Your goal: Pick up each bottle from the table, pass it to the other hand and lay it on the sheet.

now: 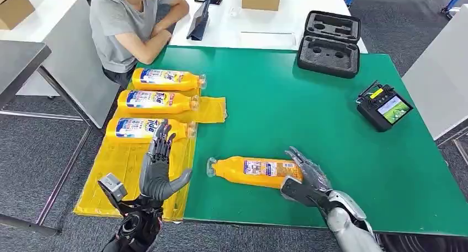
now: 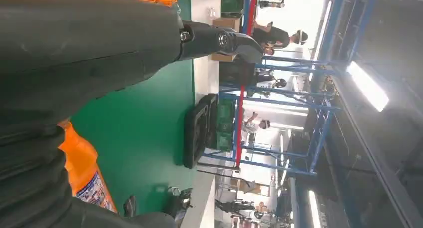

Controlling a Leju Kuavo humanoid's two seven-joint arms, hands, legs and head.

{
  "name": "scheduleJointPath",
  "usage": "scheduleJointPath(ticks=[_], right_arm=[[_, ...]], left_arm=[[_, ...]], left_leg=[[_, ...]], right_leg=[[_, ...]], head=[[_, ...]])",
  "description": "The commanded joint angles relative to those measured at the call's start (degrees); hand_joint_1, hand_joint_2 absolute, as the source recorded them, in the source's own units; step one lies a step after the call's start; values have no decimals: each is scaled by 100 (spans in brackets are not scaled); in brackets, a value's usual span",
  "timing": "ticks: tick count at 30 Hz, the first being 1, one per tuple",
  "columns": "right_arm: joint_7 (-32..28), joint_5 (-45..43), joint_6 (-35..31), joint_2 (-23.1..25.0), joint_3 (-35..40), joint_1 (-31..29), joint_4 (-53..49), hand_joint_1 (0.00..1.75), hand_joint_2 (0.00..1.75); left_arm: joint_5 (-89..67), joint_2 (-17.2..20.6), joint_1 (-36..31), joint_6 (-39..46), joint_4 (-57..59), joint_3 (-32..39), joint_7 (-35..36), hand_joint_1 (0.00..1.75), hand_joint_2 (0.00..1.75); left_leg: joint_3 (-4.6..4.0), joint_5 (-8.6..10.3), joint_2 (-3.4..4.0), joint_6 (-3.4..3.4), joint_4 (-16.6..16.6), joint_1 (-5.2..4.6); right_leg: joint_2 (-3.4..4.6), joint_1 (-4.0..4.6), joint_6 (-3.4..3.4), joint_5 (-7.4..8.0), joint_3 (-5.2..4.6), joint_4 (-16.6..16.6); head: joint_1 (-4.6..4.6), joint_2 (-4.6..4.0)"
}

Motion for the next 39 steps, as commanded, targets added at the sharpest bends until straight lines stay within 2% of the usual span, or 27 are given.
scheduleJointPath(ticks=[1,2,3,4,7,33,39], right_arm=[[-23,-129,356,-296,362,-350,914,5,175],[-30,-155,388,-289,385,-405,969,21,175],[-32,-176,417,-283,392,-434,1003,147,175],[-48,-174,423,-297,455,-499,1080,166,175],[-102,-187,419,-288,508,-565,1126,175,175],[-225,-636,238,-105,317,-447,971,175,175],[-829,-1376,4,189,-174,-253,444,175,175]], left_arm=[[-15,125,-196,12,364,-140,-400,0,175],[4,122,-208,16,360,-151,-400,0,175],[5,120,-219,19,361,-160,-400,0,175],[10,121,-244,21,366,-190,-400,0,175],[-4,124,-268,46,385,-214,-400,0,175],[4,72,-318,-5,449,-266,-400,0,175],[-27,21,-311,150,354,-200,-400,0,175]], left_leg=[[16,3,-3,-6,-8,4],[16,2,-1,-5,-8,2],[24,1,2,-8,-9,5],[22,2,0,-6,-7,2],[24,2,5,-10,-8,5],[27,1,-1,-6,-4,4],[27,1,6,-8,-5,4]], right_leg=[[-7,5,-9,3,21,-13],[-4,3,-7,2,19,-10],[-3,6,-11,3,27,-15],[-3,3,-8,2,25,-10],[1,4,-9,5,25,-12],[-5,5,-18,7,26,-8],[1,6,-21,8,24,-7]], head=[[0,0],[0,0],[0,0],[0,0],[0,0],[0,0],[0,0]])
